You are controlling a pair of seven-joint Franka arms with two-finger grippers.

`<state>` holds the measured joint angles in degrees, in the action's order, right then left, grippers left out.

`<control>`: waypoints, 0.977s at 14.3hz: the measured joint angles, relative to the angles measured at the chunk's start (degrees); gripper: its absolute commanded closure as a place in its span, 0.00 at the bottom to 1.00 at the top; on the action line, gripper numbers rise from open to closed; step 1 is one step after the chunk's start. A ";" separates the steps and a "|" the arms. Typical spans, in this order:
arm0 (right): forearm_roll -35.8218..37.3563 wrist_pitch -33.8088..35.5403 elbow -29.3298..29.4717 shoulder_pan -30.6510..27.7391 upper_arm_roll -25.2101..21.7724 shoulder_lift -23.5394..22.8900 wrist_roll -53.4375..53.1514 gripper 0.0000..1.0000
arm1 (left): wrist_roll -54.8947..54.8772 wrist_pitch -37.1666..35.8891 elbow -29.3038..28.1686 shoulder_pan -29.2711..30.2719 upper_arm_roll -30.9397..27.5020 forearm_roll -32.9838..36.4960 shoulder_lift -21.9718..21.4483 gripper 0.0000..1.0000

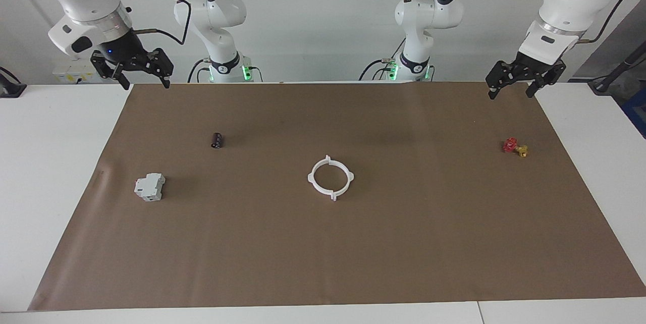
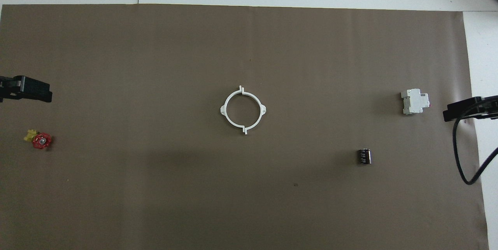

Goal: Assemble drain pipe with both arms

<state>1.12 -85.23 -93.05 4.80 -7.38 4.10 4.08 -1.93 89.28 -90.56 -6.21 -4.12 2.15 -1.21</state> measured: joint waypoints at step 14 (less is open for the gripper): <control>0.00 0.00 0.00 0.00 0.00 0.00 0.00 0.00 | -2.08 2.14 -1.41 0.14 -0.59 0.00 0.01 0.00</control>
<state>1.12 -85.23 -93.05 4.80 -7.38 4.10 4.08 -4.01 91.42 -91.97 -6.06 -4.70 2.15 -1.20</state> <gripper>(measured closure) 0.000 0.000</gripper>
